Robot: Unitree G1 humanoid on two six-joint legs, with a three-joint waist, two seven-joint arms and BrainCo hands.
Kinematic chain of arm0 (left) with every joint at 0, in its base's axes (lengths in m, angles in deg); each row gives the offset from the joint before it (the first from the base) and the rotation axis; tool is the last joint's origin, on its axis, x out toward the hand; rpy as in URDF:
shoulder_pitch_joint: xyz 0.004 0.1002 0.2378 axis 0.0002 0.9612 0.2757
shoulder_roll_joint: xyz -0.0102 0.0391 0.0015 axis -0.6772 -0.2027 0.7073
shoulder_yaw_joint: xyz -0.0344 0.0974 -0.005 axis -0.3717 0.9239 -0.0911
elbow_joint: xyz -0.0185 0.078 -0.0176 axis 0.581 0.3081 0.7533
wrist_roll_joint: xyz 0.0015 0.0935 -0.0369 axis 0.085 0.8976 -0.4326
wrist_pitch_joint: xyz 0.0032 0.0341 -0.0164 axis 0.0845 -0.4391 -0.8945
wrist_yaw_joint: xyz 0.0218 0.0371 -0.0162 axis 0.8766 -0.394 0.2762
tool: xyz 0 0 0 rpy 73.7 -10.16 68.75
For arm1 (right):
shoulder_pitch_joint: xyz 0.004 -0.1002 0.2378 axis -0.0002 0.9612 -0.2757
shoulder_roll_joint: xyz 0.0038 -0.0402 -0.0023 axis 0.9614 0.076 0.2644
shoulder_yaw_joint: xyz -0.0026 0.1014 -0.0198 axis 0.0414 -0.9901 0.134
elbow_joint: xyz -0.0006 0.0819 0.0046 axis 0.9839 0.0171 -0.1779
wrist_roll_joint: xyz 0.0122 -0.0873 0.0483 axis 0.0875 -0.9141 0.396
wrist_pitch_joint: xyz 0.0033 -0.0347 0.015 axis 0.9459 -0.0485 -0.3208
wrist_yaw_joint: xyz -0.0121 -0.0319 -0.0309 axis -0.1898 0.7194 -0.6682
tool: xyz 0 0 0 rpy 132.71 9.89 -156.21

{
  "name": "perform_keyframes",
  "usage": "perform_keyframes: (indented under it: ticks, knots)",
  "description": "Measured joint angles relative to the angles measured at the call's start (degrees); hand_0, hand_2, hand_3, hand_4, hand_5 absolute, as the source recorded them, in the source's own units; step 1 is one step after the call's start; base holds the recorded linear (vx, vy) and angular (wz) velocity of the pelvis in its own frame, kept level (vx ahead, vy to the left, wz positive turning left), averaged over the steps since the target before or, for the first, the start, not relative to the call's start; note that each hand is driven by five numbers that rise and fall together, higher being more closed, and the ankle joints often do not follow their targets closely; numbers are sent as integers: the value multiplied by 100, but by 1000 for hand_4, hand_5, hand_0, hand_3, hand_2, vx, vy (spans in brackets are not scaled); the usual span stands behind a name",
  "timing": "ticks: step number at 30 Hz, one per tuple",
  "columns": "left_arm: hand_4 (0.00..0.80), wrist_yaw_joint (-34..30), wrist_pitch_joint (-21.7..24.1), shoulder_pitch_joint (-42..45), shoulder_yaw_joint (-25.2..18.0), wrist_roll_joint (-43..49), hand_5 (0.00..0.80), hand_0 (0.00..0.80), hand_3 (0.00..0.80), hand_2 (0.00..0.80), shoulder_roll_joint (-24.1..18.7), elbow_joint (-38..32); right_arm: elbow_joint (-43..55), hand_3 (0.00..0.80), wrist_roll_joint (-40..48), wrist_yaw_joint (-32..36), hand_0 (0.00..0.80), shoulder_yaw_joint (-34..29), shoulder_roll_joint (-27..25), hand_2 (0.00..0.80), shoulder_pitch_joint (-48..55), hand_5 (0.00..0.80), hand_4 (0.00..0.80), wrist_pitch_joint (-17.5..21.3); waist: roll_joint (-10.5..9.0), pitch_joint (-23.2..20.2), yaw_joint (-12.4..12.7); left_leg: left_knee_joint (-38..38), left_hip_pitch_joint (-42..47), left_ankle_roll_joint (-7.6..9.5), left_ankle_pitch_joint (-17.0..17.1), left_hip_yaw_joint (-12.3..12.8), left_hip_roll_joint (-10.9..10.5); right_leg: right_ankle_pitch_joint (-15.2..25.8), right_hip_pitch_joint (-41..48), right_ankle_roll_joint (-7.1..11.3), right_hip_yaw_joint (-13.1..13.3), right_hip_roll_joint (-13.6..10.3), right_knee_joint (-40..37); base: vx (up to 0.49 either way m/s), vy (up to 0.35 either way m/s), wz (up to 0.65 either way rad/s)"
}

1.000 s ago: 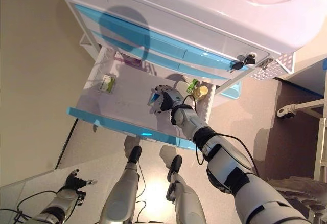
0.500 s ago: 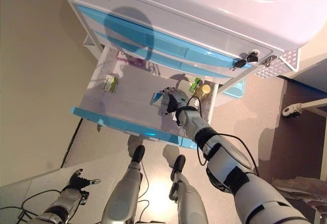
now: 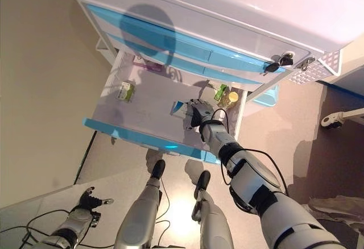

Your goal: Open the drawer and pick up the medicine

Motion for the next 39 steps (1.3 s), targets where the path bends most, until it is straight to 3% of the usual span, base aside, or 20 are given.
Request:
perform_keyframes:
  ticks: [13,14,15,16,39]
  knots:
    - [0,12,39,0,4,0,0,0,0,0,59,4,-110,0,-4,-136,0,-6,-38,0,-212,0,0,-87,58,30,-3,1,-156,-11,56,-30,-17,-8,-185,25,-7,-22,96,0,0,0]
    - [0,29,39,0,4,0,0,0,0,0,72,4,-110,555,-5,-145,555,-6,-39,555,-212,555,555,-88,58,30,-4,-2,-157,-10,57,-30,-18,-8,-188,24,-8,-23,96,0,0,0]
    - [0,36,39,0,5,0,0,0,0,0,82,4,-108,555,-6,-154,555,-6,-40,555,-213,555,555,-88,58,30,-5,-5,-157,-10,57,-31,-19,-9,-189,24,-8,-25,96,0,0,0]
    - [0,48,40,-1,5,0,0,0,0,0,104,4,-98,800,-13,-224,800,-22,-48,800,-243,800,800,-88,58,30,-8,-6,-162,-10,58,-31,-21,-9,-196,24,-8,-26,96,0,0,0]
    - [0,103,69,-12,114,-1,0,0,0,0,137,3,-101,800,-65,-248,800,-47,-37,800,-382,800,800,-74,57,31,-17,-4,-188,24,86,-72,-50,-14,-207,18,-54,-46,105,0,0,1]
